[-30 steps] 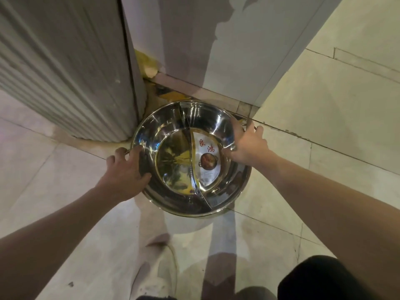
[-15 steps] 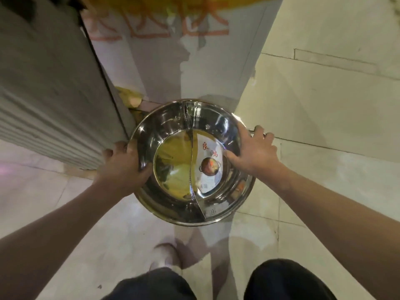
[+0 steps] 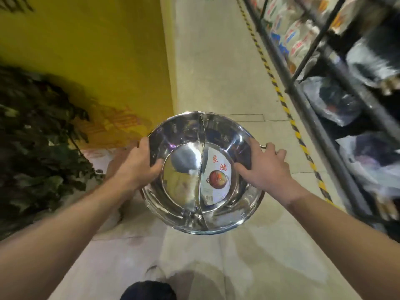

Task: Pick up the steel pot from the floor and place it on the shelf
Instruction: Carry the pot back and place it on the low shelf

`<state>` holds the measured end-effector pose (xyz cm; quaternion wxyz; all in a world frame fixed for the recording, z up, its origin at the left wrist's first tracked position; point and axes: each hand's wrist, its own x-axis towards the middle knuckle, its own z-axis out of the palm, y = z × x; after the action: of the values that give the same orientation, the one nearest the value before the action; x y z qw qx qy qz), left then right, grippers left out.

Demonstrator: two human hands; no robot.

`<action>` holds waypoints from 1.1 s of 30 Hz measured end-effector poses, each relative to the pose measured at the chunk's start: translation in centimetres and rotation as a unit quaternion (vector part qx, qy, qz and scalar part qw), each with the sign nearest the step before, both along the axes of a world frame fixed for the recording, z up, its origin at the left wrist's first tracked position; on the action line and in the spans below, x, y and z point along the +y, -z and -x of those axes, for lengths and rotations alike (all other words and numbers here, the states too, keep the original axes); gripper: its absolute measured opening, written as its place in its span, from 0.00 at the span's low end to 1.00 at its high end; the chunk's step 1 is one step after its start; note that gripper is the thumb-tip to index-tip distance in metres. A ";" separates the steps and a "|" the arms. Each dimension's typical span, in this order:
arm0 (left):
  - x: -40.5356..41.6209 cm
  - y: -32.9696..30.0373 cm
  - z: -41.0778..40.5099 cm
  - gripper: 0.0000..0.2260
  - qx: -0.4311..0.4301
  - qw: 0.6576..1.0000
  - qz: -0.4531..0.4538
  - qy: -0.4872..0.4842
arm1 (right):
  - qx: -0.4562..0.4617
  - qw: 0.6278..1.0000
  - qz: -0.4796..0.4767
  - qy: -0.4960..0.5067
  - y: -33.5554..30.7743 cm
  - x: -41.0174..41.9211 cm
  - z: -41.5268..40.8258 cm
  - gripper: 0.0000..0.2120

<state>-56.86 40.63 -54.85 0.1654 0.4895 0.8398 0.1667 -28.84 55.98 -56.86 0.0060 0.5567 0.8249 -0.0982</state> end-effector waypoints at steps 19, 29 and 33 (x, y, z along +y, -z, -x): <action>21.9 -49.3 -31.2 0.35 0.223 0.884 -0.199 0.360 | 0.001 0.933 -0.140 0.332 -46.9 -3.8 -35.7 0.44; 26.7 -51.2 -46.3 0.30 0.159 0.793 -0.198 0.554 | -0.050 0.823 -0.098 0.558 -52.5 -11.2 -43.5 0.40; 24.9 -50.2 -53.8 0.30 0.136 0.753 -0.177 0.619 | -0.056 0.776 -0.101 0.620 -51.5 -17.1 -46.1 0.39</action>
<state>-3.05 65.58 -4.60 0.0271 0.9402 0.3228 0.1054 17.29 38.87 -5.33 -0.0658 0.9497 0.3042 0.0345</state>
